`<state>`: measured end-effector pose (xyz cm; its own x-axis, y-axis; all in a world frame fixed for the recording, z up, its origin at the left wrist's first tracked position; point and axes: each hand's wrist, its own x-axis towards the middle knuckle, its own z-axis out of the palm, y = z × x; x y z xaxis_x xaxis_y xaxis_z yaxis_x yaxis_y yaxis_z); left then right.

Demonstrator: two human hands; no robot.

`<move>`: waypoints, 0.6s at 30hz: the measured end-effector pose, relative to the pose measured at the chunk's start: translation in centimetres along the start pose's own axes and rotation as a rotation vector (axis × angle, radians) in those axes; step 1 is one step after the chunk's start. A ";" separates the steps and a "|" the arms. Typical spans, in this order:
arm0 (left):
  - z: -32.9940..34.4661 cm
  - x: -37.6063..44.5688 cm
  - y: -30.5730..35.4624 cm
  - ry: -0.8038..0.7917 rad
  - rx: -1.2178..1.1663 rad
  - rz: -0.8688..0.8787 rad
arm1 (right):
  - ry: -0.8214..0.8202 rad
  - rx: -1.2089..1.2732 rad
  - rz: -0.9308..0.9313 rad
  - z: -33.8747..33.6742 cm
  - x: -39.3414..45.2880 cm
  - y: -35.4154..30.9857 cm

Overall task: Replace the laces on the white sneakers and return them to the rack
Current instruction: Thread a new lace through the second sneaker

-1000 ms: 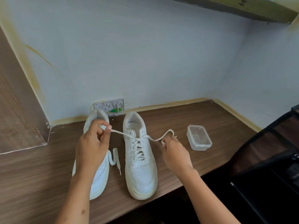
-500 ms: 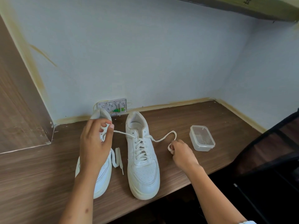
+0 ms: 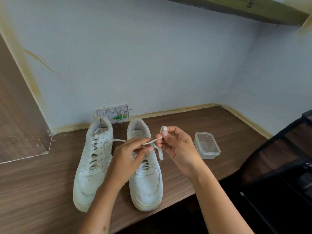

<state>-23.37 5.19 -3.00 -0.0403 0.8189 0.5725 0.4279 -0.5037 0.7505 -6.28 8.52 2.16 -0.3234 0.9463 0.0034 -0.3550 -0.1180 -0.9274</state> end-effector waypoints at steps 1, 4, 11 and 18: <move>0.3 0.0 0.1 0.018 -0.014 -0.002 | -0.002 -0.001 -0.003 0.2 0.0 0.1; 0.4 0.1 0.3 0.061 -0.110 -0.036 | 0.009 -0.014 -0.024 0.5 0.2 0.5; -0.5 0.6 0.4 0.178 -0.175 -0.049 | 0.145 -0.119 -0.057 1.8 0.5 1.3; -1.6 0.9 -0.7 0.138 0.154 -0.009 | 0.012 -0.938 -0.432 2.7 1.2 2.2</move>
<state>-25.11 5.82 -2.49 -0.1636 0.7722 0.6140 0.5599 -0.4398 0.7022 -9.84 8.57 1.09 -0.3200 0.8556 0.4070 0.3901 0.5104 -0.7664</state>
